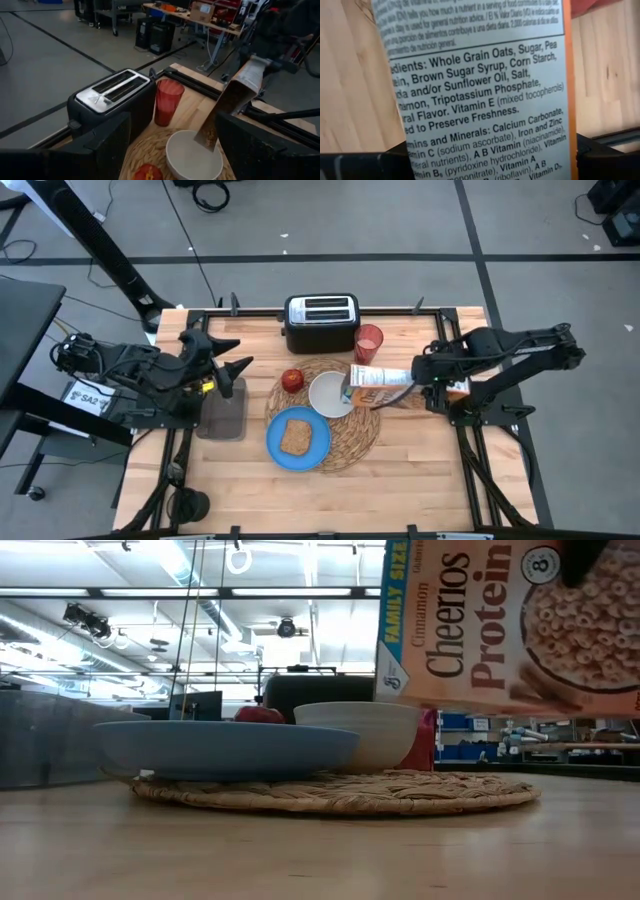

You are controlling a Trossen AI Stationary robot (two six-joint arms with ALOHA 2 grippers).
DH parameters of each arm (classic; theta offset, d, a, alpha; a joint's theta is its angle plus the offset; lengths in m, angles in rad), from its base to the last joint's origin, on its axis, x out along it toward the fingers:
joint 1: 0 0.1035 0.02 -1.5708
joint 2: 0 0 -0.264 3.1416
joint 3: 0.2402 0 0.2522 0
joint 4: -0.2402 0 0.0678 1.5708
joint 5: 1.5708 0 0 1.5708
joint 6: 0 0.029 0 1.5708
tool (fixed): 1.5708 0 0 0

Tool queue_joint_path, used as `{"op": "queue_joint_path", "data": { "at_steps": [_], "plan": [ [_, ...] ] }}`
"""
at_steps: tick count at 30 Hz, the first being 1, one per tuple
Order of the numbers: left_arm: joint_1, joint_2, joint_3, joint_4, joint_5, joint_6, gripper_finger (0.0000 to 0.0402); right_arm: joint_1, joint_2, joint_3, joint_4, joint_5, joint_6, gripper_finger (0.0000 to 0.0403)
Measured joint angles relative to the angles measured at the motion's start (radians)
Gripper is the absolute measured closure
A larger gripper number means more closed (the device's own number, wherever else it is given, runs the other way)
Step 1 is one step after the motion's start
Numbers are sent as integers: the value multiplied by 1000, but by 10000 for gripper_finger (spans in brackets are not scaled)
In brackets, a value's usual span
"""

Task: Arrange a breakfast setting
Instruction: Pour the cereal from the orange cereal box into the white bowl

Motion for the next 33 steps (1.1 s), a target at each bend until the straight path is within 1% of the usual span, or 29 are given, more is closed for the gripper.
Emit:
{"op": "queue_joint_path", "data": {
  "at_steps": [3, 7, 11, 14, 20, 25, 29, 33],
  "plan": [
    [0, 0, 0, -3, 2, -1, 108, -22, 30, 37, -37, -11, -14, 158],
    [-1, 1, 0, -4, 12, -1, 108, -44, 62, 87, -46, -26, -36, 158],
    [-1, 33, 0, 0, 64, -5, 108, -60, 83, 120, -51, -55, -48, 158],
    [-1, 88, 0, 4, 98, -6, 108, -72, 101, 121, -50, -78, -62, 158],
    [4, 223, 0, 7, 97, -49, 108, -103, 123, 121, -50, -110, -64, 158],
    [41, 346, 0, 69, 105, -57, 108, -133, 136, 127, -52, -183, -52, 158],
    [88, 436, -1, 145, 163, -11, 109, -159, 152, 152, -51, -232, -35, 158],
    [131, 494, 0, 185, 181, 2, 109, -184, 167, 176, -51, -264, 3, 158]
  ]
}}
